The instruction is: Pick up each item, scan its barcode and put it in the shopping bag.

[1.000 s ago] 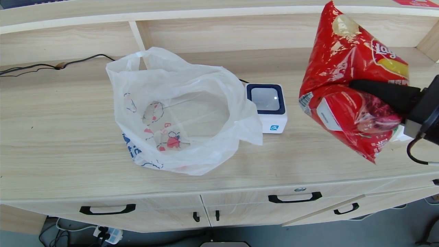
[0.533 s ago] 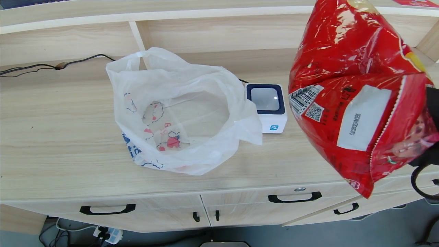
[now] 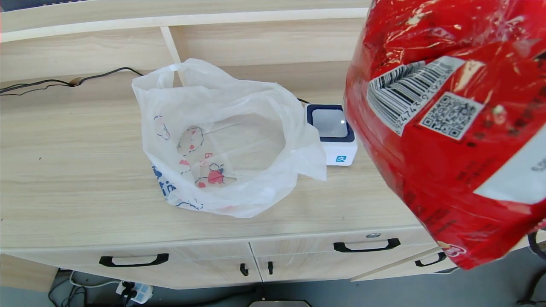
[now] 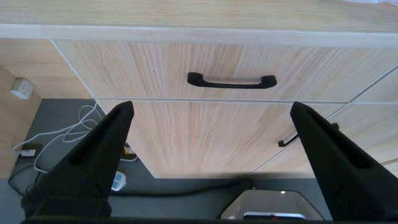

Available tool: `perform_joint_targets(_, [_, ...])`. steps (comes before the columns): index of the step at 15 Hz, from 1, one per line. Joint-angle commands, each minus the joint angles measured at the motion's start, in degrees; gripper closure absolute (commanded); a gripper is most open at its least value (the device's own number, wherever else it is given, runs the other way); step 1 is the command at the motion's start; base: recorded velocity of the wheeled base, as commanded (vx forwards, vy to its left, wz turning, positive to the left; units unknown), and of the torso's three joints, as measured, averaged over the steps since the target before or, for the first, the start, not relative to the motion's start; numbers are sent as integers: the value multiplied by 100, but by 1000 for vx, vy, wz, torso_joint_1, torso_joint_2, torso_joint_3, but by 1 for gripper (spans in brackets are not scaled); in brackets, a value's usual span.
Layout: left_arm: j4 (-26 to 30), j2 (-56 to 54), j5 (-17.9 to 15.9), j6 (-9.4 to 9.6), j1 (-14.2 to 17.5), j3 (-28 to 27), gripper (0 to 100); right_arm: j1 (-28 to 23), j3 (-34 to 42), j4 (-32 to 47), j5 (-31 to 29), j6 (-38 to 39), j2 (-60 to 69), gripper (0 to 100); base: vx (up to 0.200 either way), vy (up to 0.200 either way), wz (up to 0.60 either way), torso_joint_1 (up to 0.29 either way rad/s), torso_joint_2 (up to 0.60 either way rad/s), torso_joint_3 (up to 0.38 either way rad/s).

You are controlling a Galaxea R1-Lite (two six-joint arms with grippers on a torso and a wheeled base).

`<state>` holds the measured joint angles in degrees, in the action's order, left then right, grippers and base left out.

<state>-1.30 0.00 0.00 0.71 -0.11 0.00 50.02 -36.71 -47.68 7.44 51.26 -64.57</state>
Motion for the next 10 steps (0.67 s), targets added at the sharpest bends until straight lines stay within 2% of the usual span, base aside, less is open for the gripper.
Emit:
perform_joint_targets(1, [-1, 9, 0, 0, 2, 0, 0, 8, 6, -40, 56, 59, -47, 100, 0, 0, 0, 0, 0, 0])
perform_joint_targets(10, [-1, 9, 0, 0, 2, 0, 0, 131, 58, -154, 285, -46, -38, 100, 0, 0, 0, 0, 0, 0])
